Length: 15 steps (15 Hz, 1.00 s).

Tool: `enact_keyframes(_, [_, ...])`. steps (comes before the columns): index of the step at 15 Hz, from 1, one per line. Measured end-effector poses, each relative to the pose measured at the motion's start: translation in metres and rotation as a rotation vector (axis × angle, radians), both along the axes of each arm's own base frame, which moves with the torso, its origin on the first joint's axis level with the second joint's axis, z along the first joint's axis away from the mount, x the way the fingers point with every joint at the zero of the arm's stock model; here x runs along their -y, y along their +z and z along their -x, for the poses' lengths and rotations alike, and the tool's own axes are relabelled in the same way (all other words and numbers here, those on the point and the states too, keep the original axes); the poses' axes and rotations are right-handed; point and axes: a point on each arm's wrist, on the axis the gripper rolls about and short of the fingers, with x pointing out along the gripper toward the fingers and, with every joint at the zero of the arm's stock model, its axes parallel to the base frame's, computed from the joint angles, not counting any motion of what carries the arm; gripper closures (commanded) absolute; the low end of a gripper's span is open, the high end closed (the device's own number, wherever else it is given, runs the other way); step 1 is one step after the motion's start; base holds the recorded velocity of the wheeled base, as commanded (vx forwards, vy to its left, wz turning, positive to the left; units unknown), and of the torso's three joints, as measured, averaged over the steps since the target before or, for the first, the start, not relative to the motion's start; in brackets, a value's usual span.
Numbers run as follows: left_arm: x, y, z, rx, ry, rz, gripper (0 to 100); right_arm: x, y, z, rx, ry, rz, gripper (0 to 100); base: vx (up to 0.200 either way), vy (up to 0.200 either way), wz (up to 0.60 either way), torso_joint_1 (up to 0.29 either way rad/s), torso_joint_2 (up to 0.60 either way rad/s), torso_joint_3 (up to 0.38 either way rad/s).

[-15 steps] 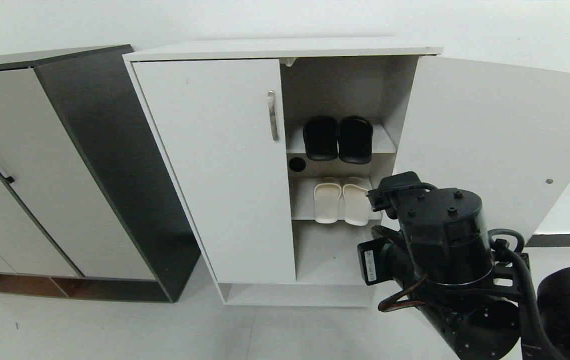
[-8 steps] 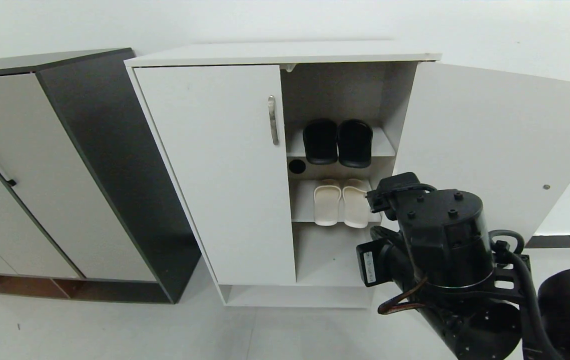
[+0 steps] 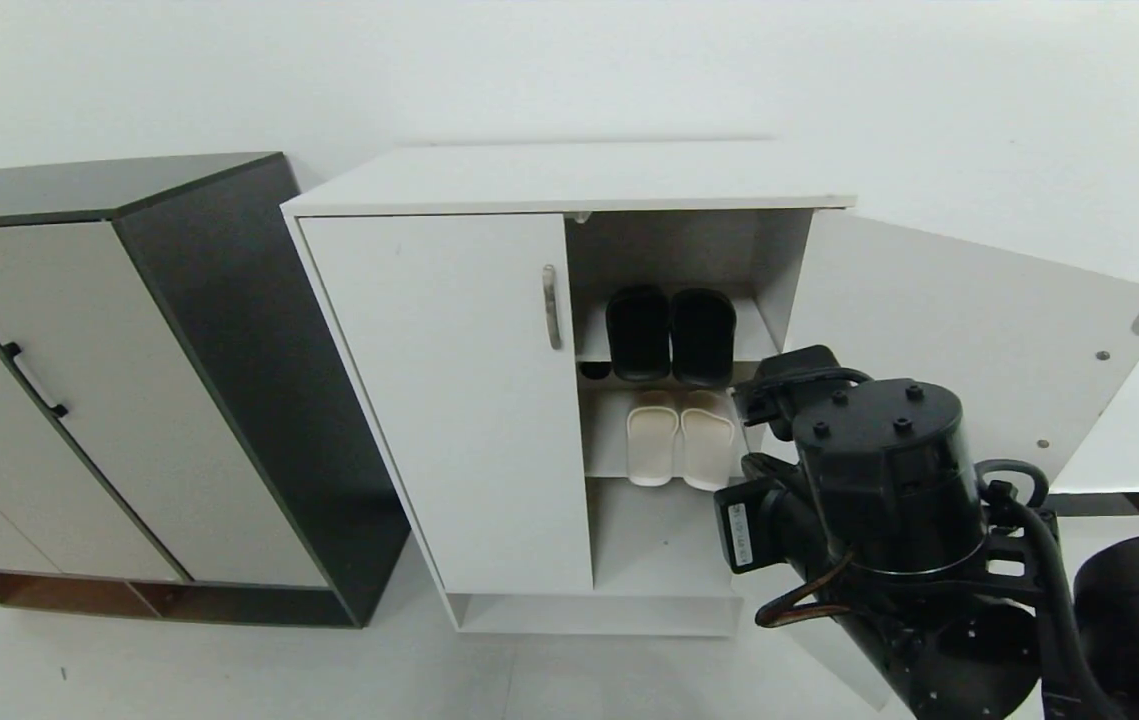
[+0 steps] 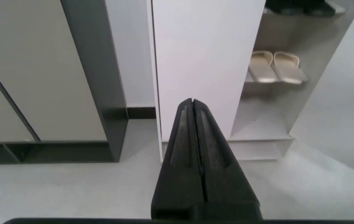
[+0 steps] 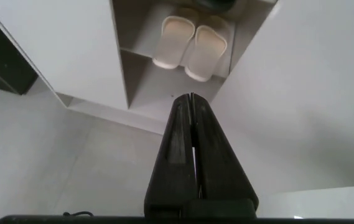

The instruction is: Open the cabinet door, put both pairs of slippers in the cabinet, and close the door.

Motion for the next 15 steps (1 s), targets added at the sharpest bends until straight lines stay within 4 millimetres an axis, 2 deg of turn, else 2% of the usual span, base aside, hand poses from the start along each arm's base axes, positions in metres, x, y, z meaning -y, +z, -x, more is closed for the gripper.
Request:
enact_keyframes(7, [0.0,0.0001,0.0,0.0,0.0,0.0,100,0.0002,-0.0004,0.0,-0.001,0.0,0.001,100,0.0,0.0,0.0,0.159,-0.48,-0.32])
enact_keyframes(15, [0.0,0.0001,0.0,0.0,0.0,0.0,100,0.0003,-0.0004,-0.0002,-0.001,0.0,-0.001,100,0.0,0.0,0.0,0.206,-0.51,-0.315])
